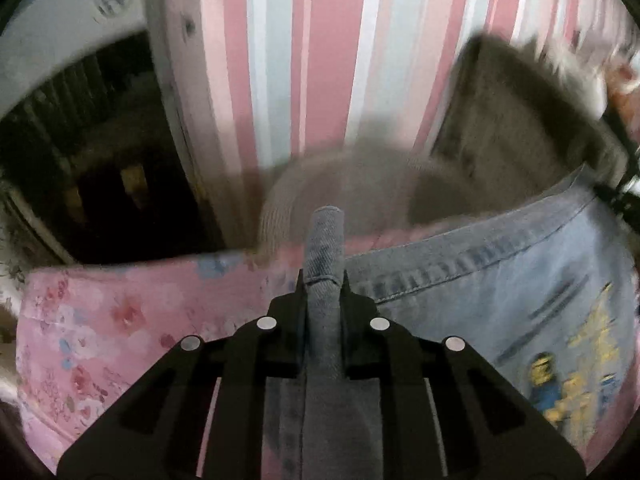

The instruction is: Fold large clothes

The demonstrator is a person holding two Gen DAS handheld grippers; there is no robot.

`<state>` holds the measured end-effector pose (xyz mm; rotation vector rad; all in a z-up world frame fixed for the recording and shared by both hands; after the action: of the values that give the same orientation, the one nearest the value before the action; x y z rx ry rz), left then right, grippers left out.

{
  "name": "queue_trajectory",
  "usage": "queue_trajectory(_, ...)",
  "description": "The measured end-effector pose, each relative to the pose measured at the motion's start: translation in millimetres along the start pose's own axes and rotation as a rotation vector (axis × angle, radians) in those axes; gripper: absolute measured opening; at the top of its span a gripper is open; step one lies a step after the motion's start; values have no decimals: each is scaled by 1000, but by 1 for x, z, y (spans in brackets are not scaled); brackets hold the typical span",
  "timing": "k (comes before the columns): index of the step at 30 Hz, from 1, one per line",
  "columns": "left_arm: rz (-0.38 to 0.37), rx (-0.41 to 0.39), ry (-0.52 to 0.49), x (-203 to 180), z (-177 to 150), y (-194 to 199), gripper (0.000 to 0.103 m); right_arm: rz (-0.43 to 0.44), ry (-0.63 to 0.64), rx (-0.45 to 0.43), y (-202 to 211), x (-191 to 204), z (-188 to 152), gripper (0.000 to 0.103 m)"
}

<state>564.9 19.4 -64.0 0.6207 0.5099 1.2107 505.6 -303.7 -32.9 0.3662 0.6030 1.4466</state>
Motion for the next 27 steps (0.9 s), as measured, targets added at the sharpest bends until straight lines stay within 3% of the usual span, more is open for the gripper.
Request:
queue_trajectory(2,46,53,-49,-4,-10,-14,25,-14,48,106,-23,11,-17,12)
queue_trajectory(4,77,39,-65,-4,-9,-8,33,-26,54,123,-24,12,-22,14)
queue_trajectory(6,105,21,-54,-1,-7,6,47,-4,16,100,-10,8,-19,22)
queue_trajectory(8,157,-21,-70,4,-6,25,79,21,-24,47,16,-1,-15,57)
queue_trajectory(9,172,-41,-77,6,-7,34,83,18,-33,15,30,-5,-15,61)
queue_trajectory(14,178,-112,-43,7,-26,93,94,71,-153,-39,97,-26,-42,66)
queue_trajectory(17,149,-116,2,3,-51,120,94,82,-211,-39,126,-32,-73,69)
queue_trajectory(22,107,-118,53,-13,-88,148,96,115,-286,1,148,-26,-115,73)
queue_trajectory(24,120,-128,58,-20,-97,156,96,123,-294,18,151,-20,-128,73)
queue_trajectory(27,80,-135,58,-40,-101,164,96,126,-324,15,154,-16,-141,73)
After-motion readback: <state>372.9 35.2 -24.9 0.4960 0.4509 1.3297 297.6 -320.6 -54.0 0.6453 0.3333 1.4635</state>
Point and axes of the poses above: each gripper's, at about its wrist camera, not at the fingertips, and y roughly against the way its jaws point, x to its left, z to its top, the point moved 5 cm from there along -y, roughly the way its jaws point, and after that the axes turned 10 degrees about -x, right-handed, at the moved point
